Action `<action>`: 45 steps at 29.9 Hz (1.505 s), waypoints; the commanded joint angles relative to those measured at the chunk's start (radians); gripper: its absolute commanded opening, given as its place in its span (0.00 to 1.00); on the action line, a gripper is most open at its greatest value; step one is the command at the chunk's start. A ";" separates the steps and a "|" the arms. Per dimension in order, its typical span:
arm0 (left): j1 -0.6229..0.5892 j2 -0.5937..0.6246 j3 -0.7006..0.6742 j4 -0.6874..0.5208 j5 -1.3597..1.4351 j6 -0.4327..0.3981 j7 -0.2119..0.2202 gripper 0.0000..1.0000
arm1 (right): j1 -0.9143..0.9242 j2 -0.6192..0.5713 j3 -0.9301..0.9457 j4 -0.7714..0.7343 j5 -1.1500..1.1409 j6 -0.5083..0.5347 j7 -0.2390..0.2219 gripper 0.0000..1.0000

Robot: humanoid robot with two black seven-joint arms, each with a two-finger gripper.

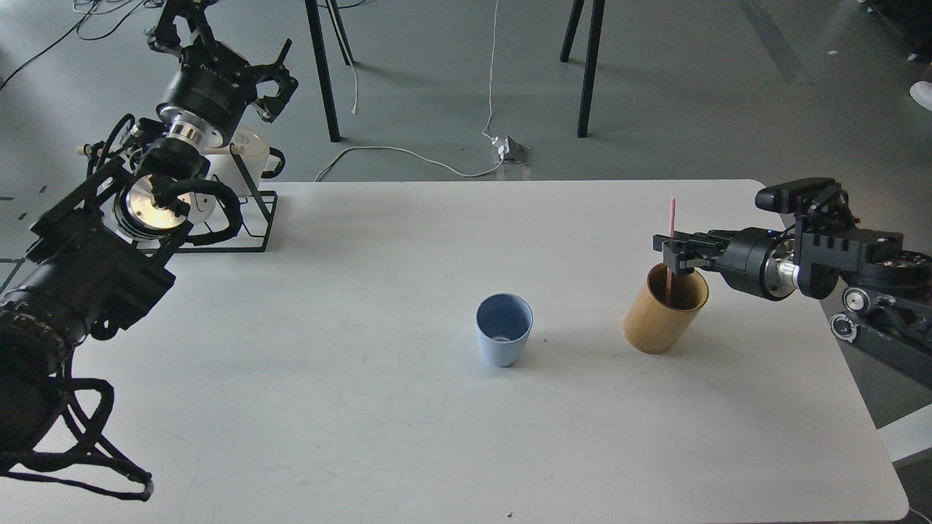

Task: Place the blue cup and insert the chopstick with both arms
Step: 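Grasp the red chopstick in the tan cup with the right gripper and lift, then move the held chopstick over the blue cup and lower it in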

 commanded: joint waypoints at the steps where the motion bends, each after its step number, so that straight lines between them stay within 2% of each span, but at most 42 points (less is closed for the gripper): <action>1: -0.004 0.001 -0.001 0.000 0.000 0.000 -0.002 0.99 | -0.005 -0.015 -0.002 0.008 -0.002 -0.003 0.000 0.00; 7: -0.004 0.002 -0.003 0.000 0.000 0.000 -0.002 0.99 | 0.016 -0.130 0.012 0.115 -0.001 -0.006 0.000 0.00; 12: -0.006 0.004 -0.005 0.000 0.000 0.000 -0.002 0.99 | 0.105 -0.243 0.044 0.237 0.013 -0.006 -0.003 0.00; 18: -0.007 0.004 -0.006 0.000 0.000 0.000 0.000 0.99 | 0.259 -0.260 0.104 0.263 0.093 0.006 -0.010 0.00; 20: -0.009 0.004 -0.003 0.000 0.000 0.000 0.000 0.99 | 0.289 -0.234 0.107 0.243 0.104 0.006 -0.017 0.00; 25: -0.015 0.004 -0.001 -0.002 0.001 0.000 0.000 0.99 | 0.305 -0.023 0.112 0.191 0.110 -0.004 -0.027 0.00; 33: -0.016 0.004 0.000 -0.002 0.001 0.000 0.000 0.99 | 0.222 0.224 0.097 0.102 0.111 -0.012 -0.030 0.00; 36: -0.016 0.004 0.000 -0.002 0.001 0.000 0.000 0.99 | 0.193 0.263 0.086 0.108 0.110 -0.004 -0.030 0.00; 45: -0.015 0.019 0.000 -0.003 0.001 0.000 0.000 0.99 | 0.170 0.260 0.031 0.113 0.108 0.002 -0.030 0.00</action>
